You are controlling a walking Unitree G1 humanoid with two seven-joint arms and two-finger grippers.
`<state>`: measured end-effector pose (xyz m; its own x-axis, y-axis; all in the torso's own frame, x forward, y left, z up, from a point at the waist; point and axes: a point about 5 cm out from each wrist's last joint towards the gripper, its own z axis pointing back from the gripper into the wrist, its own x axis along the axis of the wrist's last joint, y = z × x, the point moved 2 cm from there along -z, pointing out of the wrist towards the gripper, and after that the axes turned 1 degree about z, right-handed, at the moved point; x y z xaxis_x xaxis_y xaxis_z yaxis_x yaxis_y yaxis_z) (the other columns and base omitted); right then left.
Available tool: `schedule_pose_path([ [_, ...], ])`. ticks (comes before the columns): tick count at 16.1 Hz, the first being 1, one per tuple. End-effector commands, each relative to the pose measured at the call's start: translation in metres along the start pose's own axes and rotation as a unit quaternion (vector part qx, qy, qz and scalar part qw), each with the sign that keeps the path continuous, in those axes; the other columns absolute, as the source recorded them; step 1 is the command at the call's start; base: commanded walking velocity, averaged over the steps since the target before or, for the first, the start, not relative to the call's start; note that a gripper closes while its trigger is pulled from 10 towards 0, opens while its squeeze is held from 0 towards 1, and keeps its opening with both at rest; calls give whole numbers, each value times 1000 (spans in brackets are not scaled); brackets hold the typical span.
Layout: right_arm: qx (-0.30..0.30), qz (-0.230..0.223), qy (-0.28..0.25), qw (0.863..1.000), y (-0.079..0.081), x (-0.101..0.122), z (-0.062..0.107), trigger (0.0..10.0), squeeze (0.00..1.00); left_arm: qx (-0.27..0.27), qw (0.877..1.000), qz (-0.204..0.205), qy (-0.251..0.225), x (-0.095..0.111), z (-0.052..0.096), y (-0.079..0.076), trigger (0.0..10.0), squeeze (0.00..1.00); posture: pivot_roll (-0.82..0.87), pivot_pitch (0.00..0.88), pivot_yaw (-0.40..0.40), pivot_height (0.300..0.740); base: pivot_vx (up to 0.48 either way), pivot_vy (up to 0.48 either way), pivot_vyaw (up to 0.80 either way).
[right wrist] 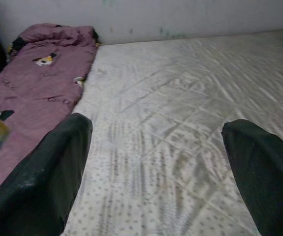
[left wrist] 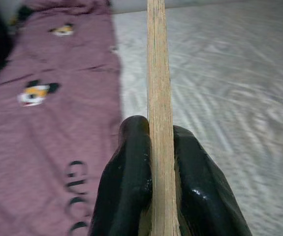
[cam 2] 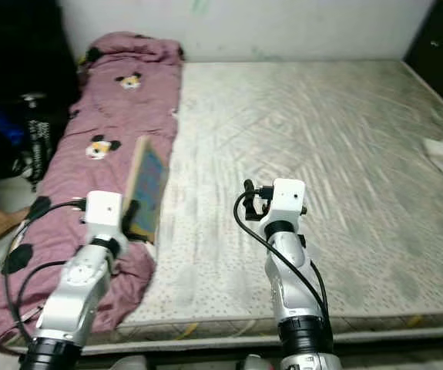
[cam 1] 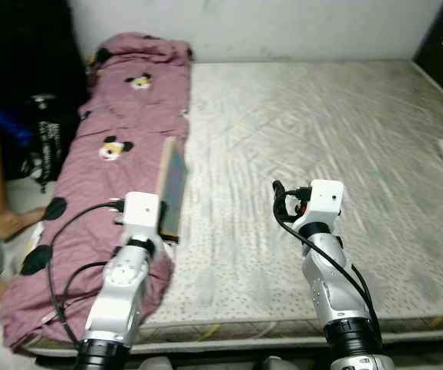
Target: Clean up the room
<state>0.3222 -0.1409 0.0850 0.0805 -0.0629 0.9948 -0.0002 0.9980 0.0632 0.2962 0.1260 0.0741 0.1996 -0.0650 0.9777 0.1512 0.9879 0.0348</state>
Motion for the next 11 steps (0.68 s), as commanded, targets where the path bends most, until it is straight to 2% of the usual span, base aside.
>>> schedule_pose_path([
  [1, -2, 1, -6, 1000, 1, 4, -4, 10000, 0, 8, 1000, -10, -18, 7, -2, 5, 10000, 0, 51, 0, 16, 740, 0, 0, 0],
  [5, 11, 1, 2, 1000, 5, 0, -6, 10000, 0, 13, 999, -16, -24, 6, -2, 11, 10000, 0, 64, 0, -7, 740, 0, 0, 0],
  [6, 17, 4, 5, 1000, 8, -1, -8, 10000, 0, 10, 1000, -7, -20, 3, -1, 11, 10000, 0, 74, 0, -8, 740, 0, 0, 0],
  [8, 14, 9, 3, 1000, 7, -4, -9, 10000, 0, 7, 1000, -14, -18, -3, 1, 10, 10000, 0, 78, 0, -11, 740, 0, 0, 0],
  [11, 14, 13, 13, 1000, 9, -9, -11, 10000, 0, -2, 1000, -10, -25, -3, -1, 8, 10000, 0, 78, 0, -21, 740, 0, 0, 0],
])
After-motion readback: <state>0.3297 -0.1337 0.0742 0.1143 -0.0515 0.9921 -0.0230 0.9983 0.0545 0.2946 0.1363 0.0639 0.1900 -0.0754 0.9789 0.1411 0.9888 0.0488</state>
